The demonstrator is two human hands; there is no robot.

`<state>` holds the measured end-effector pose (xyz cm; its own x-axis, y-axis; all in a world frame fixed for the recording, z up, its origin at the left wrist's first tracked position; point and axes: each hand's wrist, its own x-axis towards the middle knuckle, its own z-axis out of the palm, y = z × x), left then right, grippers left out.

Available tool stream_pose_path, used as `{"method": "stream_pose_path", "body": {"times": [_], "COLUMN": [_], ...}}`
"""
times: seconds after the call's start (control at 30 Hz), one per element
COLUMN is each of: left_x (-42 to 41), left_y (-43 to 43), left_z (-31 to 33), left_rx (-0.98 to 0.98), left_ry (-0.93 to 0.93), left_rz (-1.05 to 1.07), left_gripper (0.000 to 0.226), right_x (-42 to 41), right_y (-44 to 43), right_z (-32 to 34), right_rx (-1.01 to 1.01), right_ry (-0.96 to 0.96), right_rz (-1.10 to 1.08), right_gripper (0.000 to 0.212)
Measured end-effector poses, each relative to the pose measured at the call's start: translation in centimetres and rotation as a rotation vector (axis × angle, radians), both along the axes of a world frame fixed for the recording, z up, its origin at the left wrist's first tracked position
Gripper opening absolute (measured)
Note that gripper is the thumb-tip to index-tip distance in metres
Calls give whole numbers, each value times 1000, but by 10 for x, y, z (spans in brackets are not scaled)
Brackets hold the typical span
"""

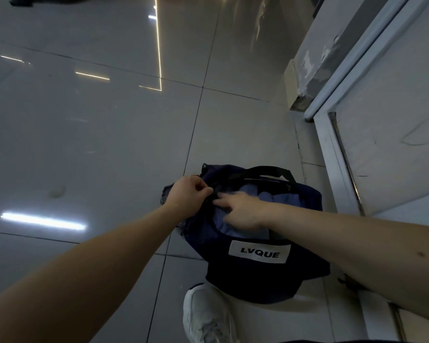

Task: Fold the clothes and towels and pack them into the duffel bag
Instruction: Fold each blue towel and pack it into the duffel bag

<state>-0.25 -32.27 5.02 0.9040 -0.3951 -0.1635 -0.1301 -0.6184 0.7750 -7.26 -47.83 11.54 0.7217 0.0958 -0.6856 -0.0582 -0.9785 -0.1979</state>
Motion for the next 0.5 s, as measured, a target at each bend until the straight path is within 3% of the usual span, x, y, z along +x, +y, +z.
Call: {"method": "stream_pose_path", "body": {"times": [0.37, 0.43, 0.5], "left_x": [-2, -3, -3], "left_y": [3, 4, 3], "left_z": [1, 0, -1], "left_rx": [12, 71, 172], "left_ry": [9, -14, -103], "left_rz": [-20, -24, -31], "left_gripper": [15, 13, 13], "right_x": [-5, -6, -12], "right_y": [9, 1, -10], "right_z": [3, 6, 7], "right_rx": [409, 427, 366], "right_ry": [109, 24, -193], "right_rz": [-452, -468, -509], "right_gripper": [51, 49, 42]}}
